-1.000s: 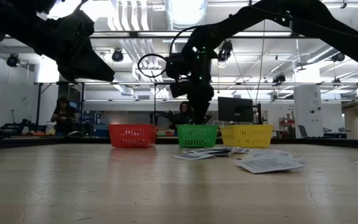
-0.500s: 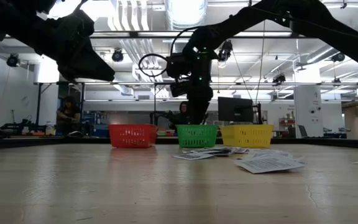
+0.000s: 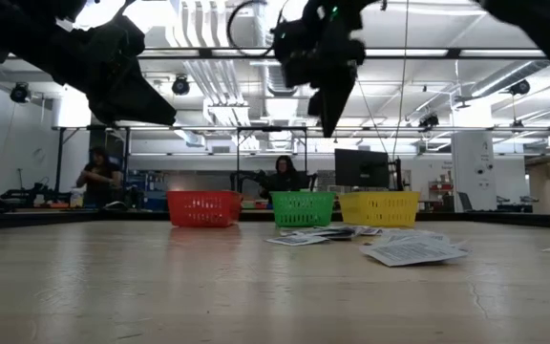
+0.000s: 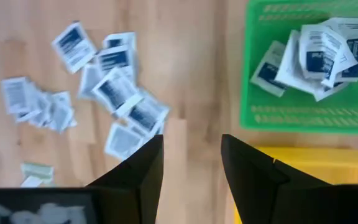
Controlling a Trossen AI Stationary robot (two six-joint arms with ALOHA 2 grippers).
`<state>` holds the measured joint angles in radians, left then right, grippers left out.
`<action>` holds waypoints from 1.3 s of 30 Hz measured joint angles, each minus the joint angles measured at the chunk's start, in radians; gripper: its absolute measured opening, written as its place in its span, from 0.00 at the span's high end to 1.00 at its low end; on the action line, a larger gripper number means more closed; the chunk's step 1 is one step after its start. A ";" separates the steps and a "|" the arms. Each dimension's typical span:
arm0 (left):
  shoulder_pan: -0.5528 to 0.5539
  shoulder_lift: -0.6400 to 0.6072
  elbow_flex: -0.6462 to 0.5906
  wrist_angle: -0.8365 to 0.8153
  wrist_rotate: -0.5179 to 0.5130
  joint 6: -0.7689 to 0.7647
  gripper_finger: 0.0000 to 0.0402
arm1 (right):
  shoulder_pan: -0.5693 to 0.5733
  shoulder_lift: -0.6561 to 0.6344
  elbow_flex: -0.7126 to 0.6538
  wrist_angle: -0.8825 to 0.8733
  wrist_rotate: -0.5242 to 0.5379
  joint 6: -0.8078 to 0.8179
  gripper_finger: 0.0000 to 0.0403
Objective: Pick & Place First Aid Supplies
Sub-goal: Put the alcohol pad into the green basket
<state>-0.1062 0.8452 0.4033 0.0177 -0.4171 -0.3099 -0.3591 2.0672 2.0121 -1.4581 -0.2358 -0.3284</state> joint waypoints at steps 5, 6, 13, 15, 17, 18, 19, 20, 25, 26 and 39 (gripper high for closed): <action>0.000 0.000 0.000 -0.004 0.000 0.001 0.67 | 0.076 -0.148 -0.160 0.064 -0.009 0.007 0.64; 0.000 0.000 0.000 -0.004 0.000 0.001 0.67 | 0.092 -0.182 -0.203 0.094 -0.011 0.009 0.64; 0.000 0.000 0.000 -0.006 0.000 0.001 0.67 | 0.195 -0.410 -0.513 0.335 -0.010 0.156 0.65; 0.000 0.000 0.000 -0.006 0.000 0.001 0.67 | 0.217 -0.467 -0.595 0.397 -0.003 0.208 0.65; 0.000 0.000 0.000 -0.006 0.000 0.001 0.67 | 0.232 -0.514 -0.671 0.459 0.000 0.258 0.66; 0.000 0.000 0.000 -0.006 0.000 0.001 0.67 | 0.238 -0.535 -0.705 0.484 0.001 0.281 0.66; 0.000 0.000 0.000 -0.006 0.000 0.001 0.67 | 0.243 -0.551 -0.737 0.507 0.003 0.303 0.67; 0.000 0.000 0.000 -0.005 0.000 0.001 0.67 | 0.248 -0.563 -0.766 0.527 0.003 0.323 0.67; 0.000 0.000 0.000 -0.003 0.000 0.000 0.67 | 0.257 -0.588 -0.875 0.595 0.002 0.378 0.68; 0.000 0.000 0.000 -0.003 0.000 0.000 0.67 | 0.260 -0.588 -0.892 0.600 0.003 0.377 0.68; 0.000 0.000 0.000 -0.003 0.000 -0.002 0.67 | 0.330 -0.573 -1.044 0.777 0.003 0.161 0.70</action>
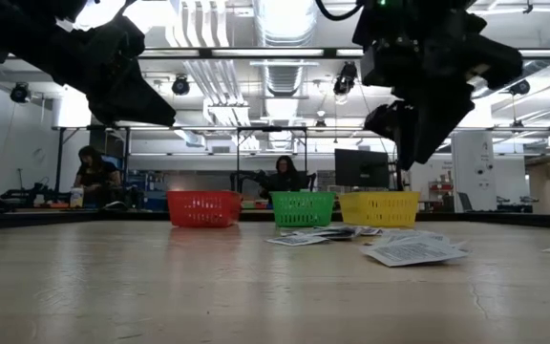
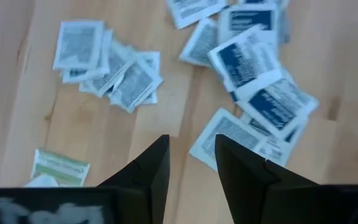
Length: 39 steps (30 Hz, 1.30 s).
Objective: Pick & Place First Aid Supplies
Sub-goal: Put the alcohol pad into the green basket
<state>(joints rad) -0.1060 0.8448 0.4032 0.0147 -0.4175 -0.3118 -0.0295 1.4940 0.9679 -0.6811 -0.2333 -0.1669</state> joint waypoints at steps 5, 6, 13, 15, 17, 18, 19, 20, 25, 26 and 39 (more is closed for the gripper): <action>0.000 0.000 0.000 0.000 0.000 0.000 0.67 | 0.006 0.000 -0.031 0.009 0.000 -0.115 0.71; 0.000 0.000 0.000 0.000 0.000 -0.002 0.67 | 0.006 0.000 -0.037 0.008 0.001 -0.141 0.71; 0.000 0.000 0.000 0.000 0.000 -0.009 0.67 | 0.005 0.000 -0.059 0.015 0.045 -0.335 0.71; 0.000 0.000 0.000 0.000 0.000 -0.009 0.67 | 0.006 0.000 -0.060 0.026 0.071 -0.370 0.70; 0.000 0.000 0.000 0.000 0.000 -0.011 0.67 | 0.006 0.000 -0.062 0.032 0.088 -0.390 0.69; 0.000 0.000 0.000 0.000 0.000 -0.011 0.67 | 0.006 0.000 -0.063 0.036 0.100 -0.400 0.69; 0.000 0.000 0.000 0.000 0.000 -0.011 0.67 | 0.006 0.000 -0.064 0.038 0.105 -0.414 0.69; 0.000 0.000 0.000 0.000 0.000 -0.011 0.67 | 0.005 0.000 -0.066 0.040 0.106 -0.425 0.68; 0.000 0.000 0.000 0.000 0.000 -0.011 0.67 | 0.006 0.000 -0.084 0.040 0.105 -0.443 0.68; 0.000 0.000 0.000 0.000 0.000 -0.011 0.67 | 0.006 0.000 -0.090 0.040 0.105 -0.443 0.69; 0.000 0.000 0.000 0.000 0.000 -0.010 0.67 | 0.006 0.000 -0.121 0.093 0.102 -0.477 0.66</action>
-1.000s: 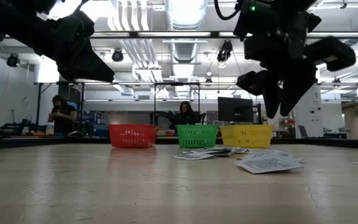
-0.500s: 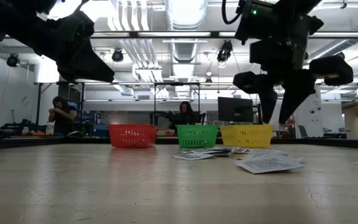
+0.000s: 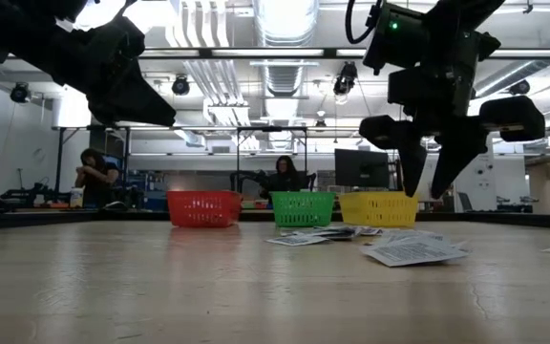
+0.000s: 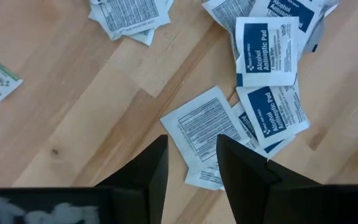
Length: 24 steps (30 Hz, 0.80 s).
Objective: Pick & Place First Aid Supplies
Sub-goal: Put the alcohol pad into the green basket
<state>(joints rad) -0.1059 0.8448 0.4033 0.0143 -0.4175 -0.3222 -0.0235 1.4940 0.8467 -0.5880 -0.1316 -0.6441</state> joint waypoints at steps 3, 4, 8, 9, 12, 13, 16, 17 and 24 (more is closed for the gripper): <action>0.000 0.000 0.000 0.000 0.000 0.000 0.67 | 0.000 0.005 0.000 0.001 -0.005 -0.011 0.63; 0.000 0.000 0.000 0.000 0.000 0.000 0.67 | 0.000 0.013 0.000 0.004 -0.006 -0.013 0.63; 0.000 0.000 0.000 0.000 0.000 0.000 0.67 | 0.006 0.076 0.003 0.007 -0.007 -0.028 0.60; 0.000 0.000 0.000 -0.001 0.000 0.000 0.67 | 0.009 0.099 0.006 0.007 -0.007 -0.041 0.60; 0.000 0.000 0.000 -0.001 0.000 0.000 0.67 | 0.019 0.162 0.030 0.009 0.000 -0.072 0.58; 0.000 0.000 0.000 -0.001 0.000 0.000 0.67 | 0.020 0.181 0.039 0.009 0.000 -0.072 0.57; 0.000 0.000 0.000 -0.001 0.000 0.000 0.67 | 0.026 0.232 0.073 -0.006 0.000 -0.072 0.56; 0.000 0.000 0.000 -0.001 0.000 0.000 0.67 | 0.028 0.248 0.084 -0.014 0.001 -0.072 0.56; 0.000 0.000 0.000 -0.001 0.000 0.000 0.67 | 0.033 0.324 0.141 -0.067 0.022 -0.041 0.60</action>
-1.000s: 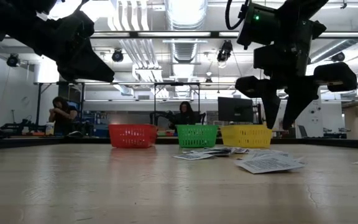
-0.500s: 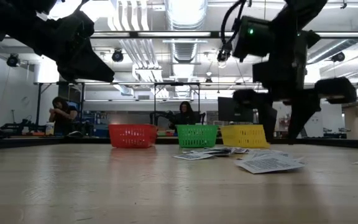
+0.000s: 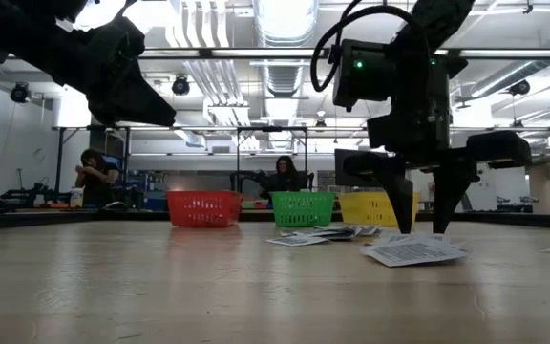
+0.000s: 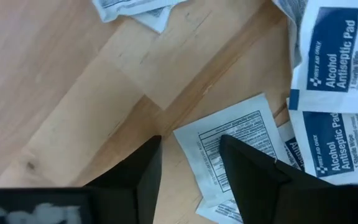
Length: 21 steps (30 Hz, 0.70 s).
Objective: Pick & Place First Aid Supplies
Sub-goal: Put the alcohol pad into the green basket
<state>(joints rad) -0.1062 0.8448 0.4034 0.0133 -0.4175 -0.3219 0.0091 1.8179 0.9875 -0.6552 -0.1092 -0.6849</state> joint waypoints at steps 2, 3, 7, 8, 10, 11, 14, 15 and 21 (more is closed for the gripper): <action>0.000 0.000 0.000 0.000 0.000 0.000 0.67 | 0.001 0.006 0.004 -0.001 0.014 0.027 0.62; 0.000 0.000 0.000 0.000 0.000 0.000 0.67 | 0.001 0.007 0.005 0.000 0.016 0.030 0.63; 0.000 0.000 0.000 0.000 0.000 0.000 0.67 | 0.003 0.004 0.004 0.005 0.023 0.031 0.68; 0.000 0.000 0.000 0.000 0.000 0.000 0.67 | 0.003 0.004 0.004 0.006 0.023 0.032 0.69; 0.000 0.000 0.000 0.000 0.000 0.000 0.67 | 0.003 0.003 0.003 0.008 0.023 0.036 0.71; 0.000 0.000 0.000 0.000 0.000 0.000 0.67 | 0.003 0.003 0.003 0.009 0.025 0.036 0.73; 0.000 0.000 0.000 0.000 0.000 0.000 0.67 | 0.003 0.003 0.003 0.013 0.027 0.038 0.76; 0.000 0.000 0.000 0.000 0.000 0.000 0.67 | 0.003 0.003 0.003 0.014 0.028 0.038 0.78; 0.000 0.000 0.000 0.000 0.000 0.000 0.67 | 0.002 -0.002 0.002 0.016 0.030 0.052 0.86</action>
<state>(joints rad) -0.1060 0.8452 0.4032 0.0132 -0.4175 -0.3218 0.0113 1.8163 0.9899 -0.6395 -0.0792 -0.6328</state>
